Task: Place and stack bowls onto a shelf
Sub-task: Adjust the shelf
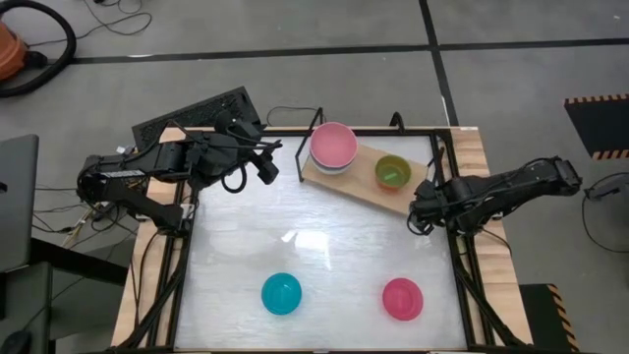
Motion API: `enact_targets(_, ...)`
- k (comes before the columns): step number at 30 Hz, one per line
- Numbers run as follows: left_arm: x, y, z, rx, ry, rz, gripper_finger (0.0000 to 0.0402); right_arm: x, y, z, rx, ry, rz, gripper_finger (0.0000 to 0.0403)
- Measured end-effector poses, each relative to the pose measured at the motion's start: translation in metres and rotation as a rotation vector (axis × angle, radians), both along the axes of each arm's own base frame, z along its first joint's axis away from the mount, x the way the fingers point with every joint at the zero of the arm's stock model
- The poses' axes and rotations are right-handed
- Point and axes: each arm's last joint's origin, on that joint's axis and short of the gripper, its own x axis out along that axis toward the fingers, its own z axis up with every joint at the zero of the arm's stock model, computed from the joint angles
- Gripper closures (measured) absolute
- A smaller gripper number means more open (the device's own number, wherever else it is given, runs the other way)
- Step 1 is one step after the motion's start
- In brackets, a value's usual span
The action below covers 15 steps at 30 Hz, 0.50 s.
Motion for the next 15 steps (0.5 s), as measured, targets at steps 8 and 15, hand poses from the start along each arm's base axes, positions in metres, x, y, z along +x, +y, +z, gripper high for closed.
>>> enact_targets(8, 0.000, 0.000, 0.000, 0.007, 0.008, -0.003, 0.0180, -0.006, -0.003, 0.024, -0.068, -0.041, -0.101, 0.0265)
enact_targets(15, 0.000, 0.000, 0.000, 0.010, 0.011, -0.005, 0.0180, -0.004, 0.000, 0.048, 0.009, -0.134, -0.112, 0.0265)
